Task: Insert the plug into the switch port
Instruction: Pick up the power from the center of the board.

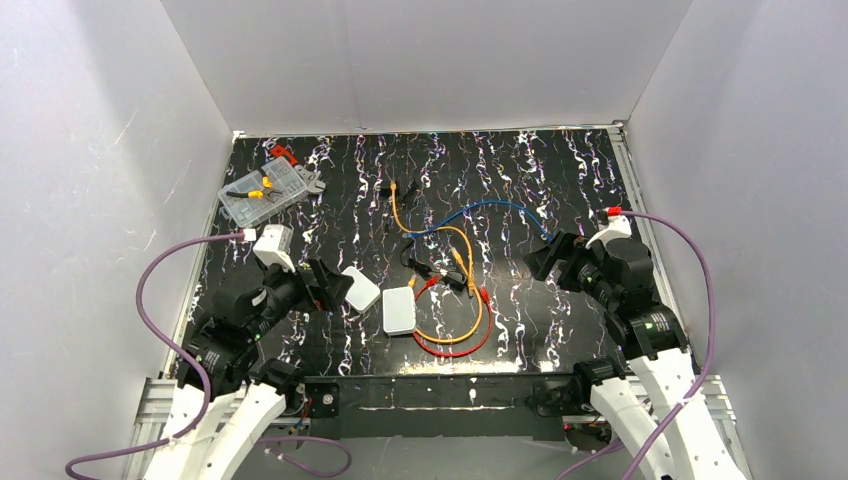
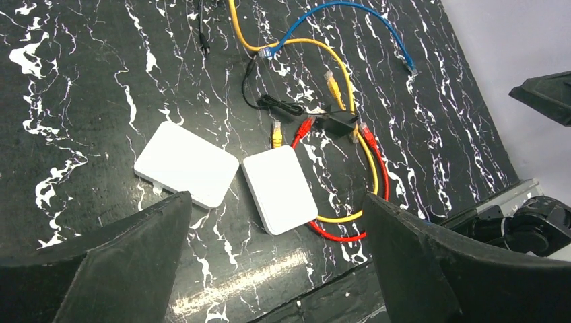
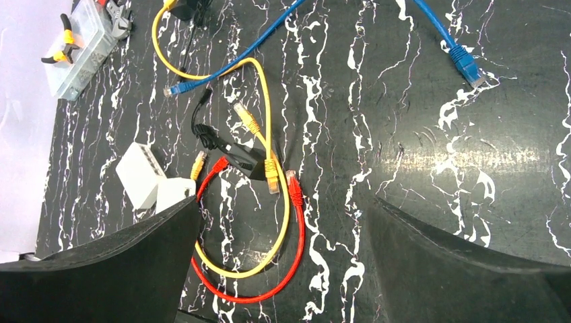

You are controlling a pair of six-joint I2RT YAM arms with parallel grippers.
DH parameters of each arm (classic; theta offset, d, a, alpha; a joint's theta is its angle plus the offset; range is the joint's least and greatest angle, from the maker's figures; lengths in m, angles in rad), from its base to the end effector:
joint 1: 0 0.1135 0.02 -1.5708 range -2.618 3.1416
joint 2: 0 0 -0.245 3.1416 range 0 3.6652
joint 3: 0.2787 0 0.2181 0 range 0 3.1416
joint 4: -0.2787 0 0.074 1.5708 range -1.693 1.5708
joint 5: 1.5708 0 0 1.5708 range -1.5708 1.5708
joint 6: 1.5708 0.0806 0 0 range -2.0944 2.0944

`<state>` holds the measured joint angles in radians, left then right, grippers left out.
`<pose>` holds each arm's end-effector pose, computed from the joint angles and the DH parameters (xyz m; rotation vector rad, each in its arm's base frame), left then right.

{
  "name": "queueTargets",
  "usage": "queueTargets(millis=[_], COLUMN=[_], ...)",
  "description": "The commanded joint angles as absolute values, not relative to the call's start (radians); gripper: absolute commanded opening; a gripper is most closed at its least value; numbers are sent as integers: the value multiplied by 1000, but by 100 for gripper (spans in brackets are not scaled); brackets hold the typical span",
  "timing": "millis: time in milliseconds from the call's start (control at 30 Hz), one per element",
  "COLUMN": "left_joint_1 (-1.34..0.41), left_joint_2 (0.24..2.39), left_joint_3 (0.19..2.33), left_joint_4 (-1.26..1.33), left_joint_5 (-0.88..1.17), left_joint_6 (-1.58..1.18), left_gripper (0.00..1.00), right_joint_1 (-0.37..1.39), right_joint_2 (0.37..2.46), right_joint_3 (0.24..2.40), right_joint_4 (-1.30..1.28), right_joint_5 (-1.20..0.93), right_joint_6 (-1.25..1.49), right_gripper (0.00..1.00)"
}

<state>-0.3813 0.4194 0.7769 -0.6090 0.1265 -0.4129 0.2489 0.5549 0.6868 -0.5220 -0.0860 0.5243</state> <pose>0.1083 -0.0544 0.3045 0.0623 1.8721 -0.6704 0.1480 0.0448 0.2710 0.2181 1.9947 0.5867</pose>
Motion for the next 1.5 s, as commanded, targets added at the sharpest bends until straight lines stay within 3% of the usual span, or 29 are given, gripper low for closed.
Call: queueTargets(millis=[0, 333, 533, 700, 1033, 1167, 1467], left_joint_1=[-383, -383, -383, -383, -384, -383, -383], left_joint_2=[445, 450, 445, 493, 549, 529, 488], left_joint_3=[790, 792, 773, 761, 748, 749, 749], left_joint_4=[-629, -630, -596, -571, -629, -649, -678], left_joint_5=[141, 236, 324, 380, 295, 240, 156], left_joint_6=[-400, -390, -430, -434, -421, -425, -440], left_gripper=[98, 98, 98, 98, 98, 98, 98], right_joint_1=[246, 246, 250, 345, 648, 698, 779], right_joint_2=[560, 580, 648, 727, 969, 1049, 1248], right_joint_3=[734, 742, 762, 791, 917, 940, 987], right_joint_4=[-494, -503, -525, -519, -509, -446, -231], right_joint_5=[-93, -167, -263, -290, -79, -71, -128], right_joint_6=[528, 517, 486, 451, 339, 279, 66], right_gripper=[98, 98, 91, 90, 88, 88, 76])
